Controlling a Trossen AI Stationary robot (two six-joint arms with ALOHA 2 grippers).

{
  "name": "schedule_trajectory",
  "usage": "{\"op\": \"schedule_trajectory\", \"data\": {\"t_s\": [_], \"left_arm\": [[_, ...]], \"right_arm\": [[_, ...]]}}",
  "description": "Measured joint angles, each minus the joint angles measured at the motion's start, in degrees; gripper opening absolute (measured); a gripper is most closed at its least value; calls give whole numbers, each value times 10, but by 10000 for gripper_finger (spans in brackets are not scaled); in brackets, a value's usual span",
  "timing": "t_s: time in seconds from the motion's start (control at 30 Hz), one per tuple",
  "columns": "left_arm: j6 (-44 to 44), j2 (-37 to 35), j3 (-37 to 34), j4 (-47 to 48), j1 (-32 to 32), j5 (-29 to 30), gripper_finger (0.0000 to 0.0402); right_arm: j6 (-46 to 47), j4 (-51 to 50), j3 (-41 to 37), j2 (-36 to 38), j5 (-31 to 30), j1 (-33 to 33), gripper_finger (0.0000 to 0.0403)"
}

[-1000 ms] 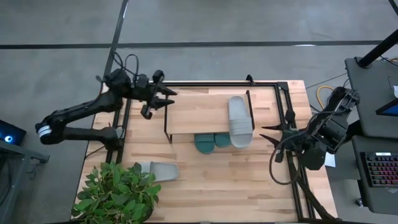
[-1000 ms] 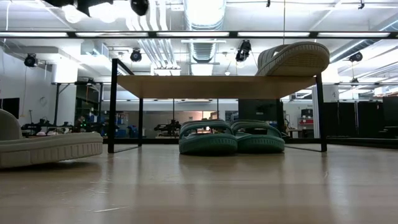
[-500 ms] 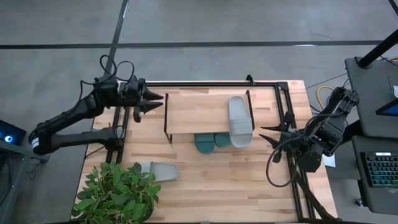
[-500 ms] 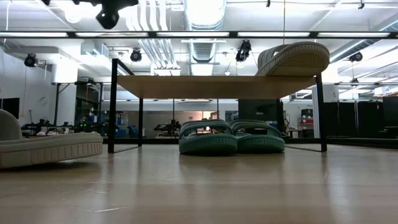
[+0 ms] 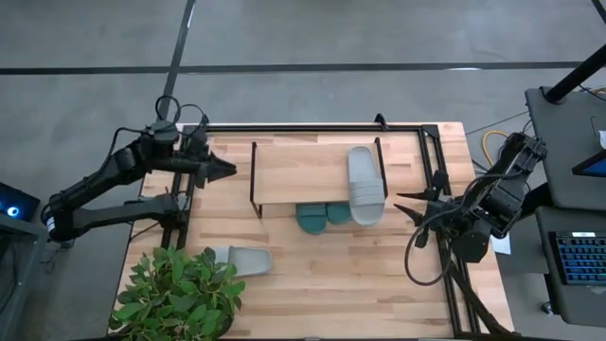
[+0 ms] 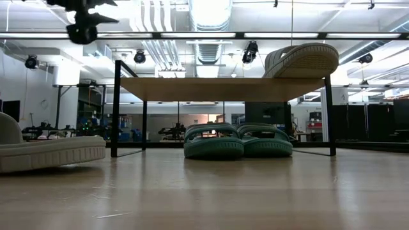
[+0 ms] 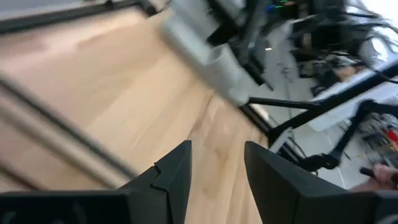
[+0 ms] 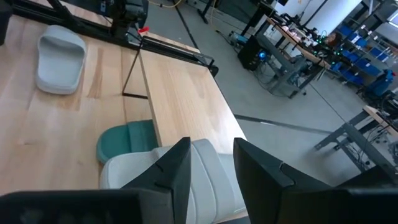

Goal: Pick and place slides into the shelf
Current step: Put the gray slides on the shelf

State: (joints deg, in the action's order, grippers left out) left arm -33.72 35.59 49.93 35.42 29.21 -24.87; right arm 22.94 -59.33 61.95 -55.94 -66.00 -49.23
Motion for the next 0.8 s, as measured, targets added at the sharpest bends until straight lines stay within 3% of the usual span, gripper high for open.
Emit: {"op": "schedule_trajectory", "data": {"t_s": [0.3, 0.8], "left_arm": [[-66, -9, 25, 232, 0, 65, 132], [-125, 12, 22, 445, -1, 67, 132]], "right_arm": [[0, 0, -4, 0, 1, 0, 111], [0, -1, -11, 0, -1, 0, 111]]}}
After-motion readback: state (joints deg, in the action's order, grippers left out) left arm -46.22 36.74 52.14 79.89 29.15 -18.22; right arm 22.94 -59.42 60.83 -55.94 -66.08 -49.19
